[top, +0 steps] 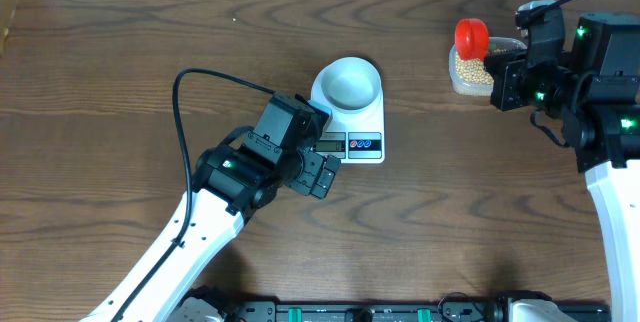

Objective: Scoop item into bowl and weigh 50g on scale

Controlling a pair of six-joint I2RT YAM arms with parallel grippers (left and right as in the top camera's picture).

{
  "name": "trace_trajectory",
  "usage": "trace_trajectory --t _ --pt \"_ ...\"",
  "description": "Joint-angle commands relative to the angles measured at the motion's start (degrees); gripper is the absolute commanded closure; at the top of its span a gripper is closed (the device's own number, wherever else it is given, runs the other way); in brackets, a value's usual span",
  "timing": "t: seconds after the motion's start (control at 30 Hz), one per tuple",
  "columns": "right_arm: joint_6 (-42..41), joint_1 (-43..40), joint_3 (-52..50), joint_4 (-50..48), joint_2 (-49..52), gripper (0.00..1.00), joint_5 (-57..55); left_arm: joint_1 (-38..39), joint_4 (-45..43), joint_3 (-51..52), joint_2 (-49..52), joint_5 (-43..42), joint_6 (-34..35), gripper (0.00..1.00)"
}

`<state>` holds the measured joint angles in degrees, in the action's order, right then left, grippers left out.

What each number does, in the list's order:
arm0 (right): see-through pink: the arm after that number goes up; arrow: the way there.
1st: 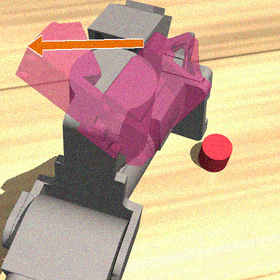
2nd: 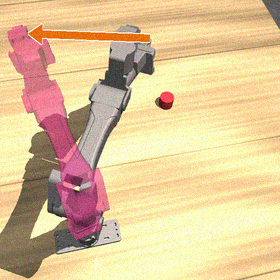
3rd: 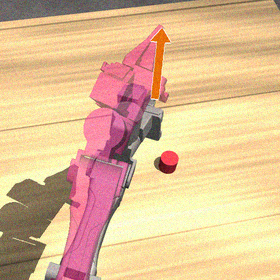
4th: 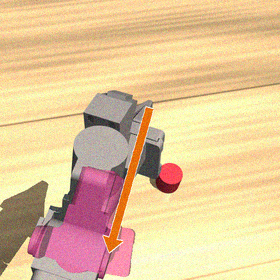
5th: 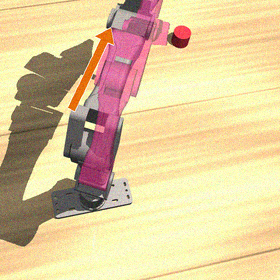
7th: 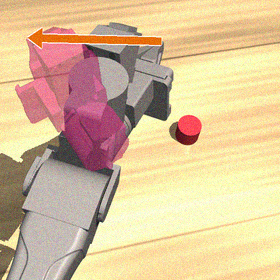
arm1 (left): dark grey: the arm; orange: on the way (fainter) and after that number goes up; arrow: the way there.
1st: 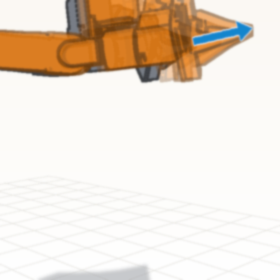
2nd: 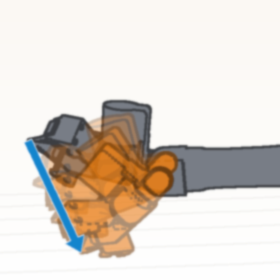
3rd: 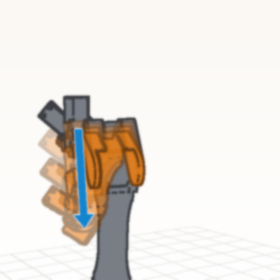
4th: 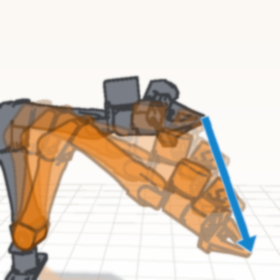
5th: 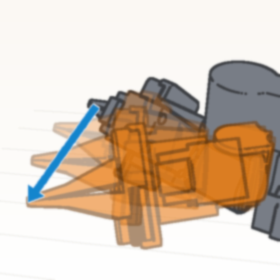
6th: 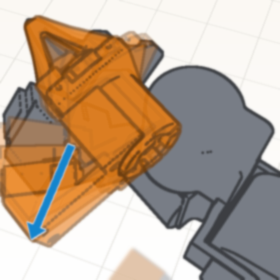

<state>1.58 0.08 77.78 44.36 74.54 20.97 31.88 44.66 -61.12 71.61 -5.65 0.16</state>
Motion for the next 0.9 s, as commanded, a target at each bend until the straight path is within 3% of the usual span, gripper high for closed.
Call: trace_trajectory --t 0.0,0.87 --pt "0.81 -0.48 -0.22 0.46 -0.17 0.99 -0.04 -0.2 0.11 -0.37 -0.13 0.33 0.04 0.02" --pt "0.83 -0.48 -0.22 2.75 -0.17 0.99 -0.04 -0.2 0.13 -0.37 -0.15 0.33 0.07 0.02"
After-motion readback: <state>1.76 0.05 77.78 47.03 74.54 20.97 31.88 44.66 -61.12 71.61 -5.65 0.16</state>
